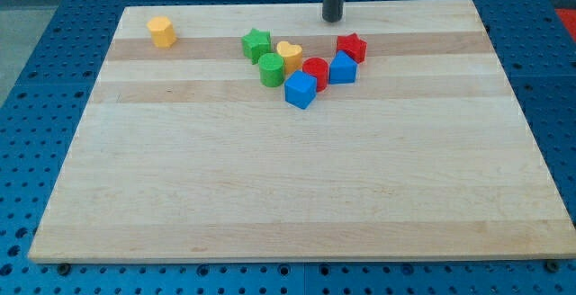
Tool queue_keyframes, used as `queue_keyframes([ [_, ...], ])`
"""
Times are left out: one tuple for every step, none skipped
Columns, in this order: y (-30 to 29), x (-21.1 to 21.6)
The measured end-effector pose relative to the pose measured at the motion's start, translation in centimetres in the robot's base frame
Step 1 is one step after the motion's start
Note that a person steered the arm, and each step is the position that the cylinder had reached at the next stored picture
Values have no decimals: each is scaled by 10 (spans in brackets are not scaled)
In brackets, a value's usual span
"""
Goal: Move the red star to the bottom right of the board
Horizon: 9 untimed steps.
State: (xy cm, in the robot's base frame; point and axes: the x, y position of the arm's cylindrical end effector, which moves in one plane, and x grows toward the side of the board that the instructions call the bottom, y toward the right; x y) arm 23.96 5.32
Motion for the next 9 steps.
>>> queue_keyframes([
  [1, 26],
  [9, 63],
  [15, 65],
  [43, 132],
  [44, 143],
  [44, 145],
  [36, 127],
  [-1, 56],
  [-43, 48],
])
